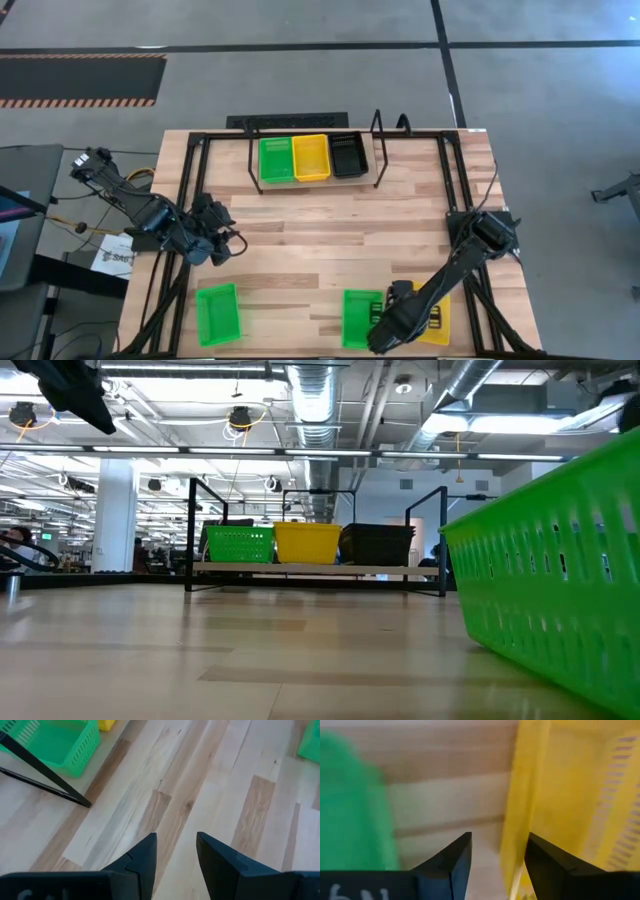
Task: Stack baskets on shelf by color
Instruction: Stack the yellow bin on top of the yellow bins on the shelf
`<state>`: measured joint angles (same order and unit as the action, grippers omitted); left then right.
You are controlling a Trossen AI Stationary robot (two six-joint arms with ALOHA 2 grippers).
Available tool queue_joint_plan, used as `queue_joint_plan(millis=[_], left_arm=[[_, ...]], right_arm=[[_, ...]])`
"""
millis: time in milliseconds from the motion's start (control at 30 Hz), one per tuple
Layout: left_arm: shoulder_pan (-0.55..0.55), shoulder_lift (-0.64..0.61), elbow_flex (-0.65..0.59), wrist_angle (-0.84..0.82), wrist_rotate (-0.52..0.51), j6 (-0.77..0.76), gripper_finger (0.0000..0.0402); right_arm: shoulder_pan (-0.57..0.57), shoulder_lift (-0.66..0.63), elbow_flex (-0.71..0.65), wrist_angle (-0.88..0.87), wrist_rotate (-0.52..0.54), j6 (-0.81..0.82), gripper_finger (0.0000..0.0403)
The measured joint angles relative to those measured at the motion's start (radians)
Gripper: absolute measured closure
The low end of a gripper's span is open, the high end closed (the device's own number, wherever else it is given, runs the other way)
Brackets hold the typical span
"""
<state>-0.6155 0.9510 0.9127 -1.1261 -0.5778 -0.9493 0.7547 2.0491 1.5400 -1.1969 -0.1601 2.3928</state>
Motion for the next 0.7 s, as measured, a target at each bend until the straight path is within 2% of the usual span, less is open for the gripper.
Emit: queue_joint_plan(millis=[233,467,567,700], left_arm=[[0.0,0.0,0.0,0.0,0.027,0.02,0.0276],[0.0,0.0,0.0,0.0,0.024,0.016,0.0276],[0.0,0.0,0.0,0.0,0.024,0.001,0.0276],[0.0,0.0,0.0,0.0,0.021,-0.013,0.0276]], right_arm=[[0.018,0.001,-0.034,-0.013,-0.074,0.009,0.0213],[0.04,0.0,-0.034,-0.021,-0.081,-0.007,0.0229],[0.039,0.0,-0.034,-0.013,-0.081,-0.026,0.0262],[0.04,0.0,-0.034,-0.013,-0.075,-0.062,0.035]])
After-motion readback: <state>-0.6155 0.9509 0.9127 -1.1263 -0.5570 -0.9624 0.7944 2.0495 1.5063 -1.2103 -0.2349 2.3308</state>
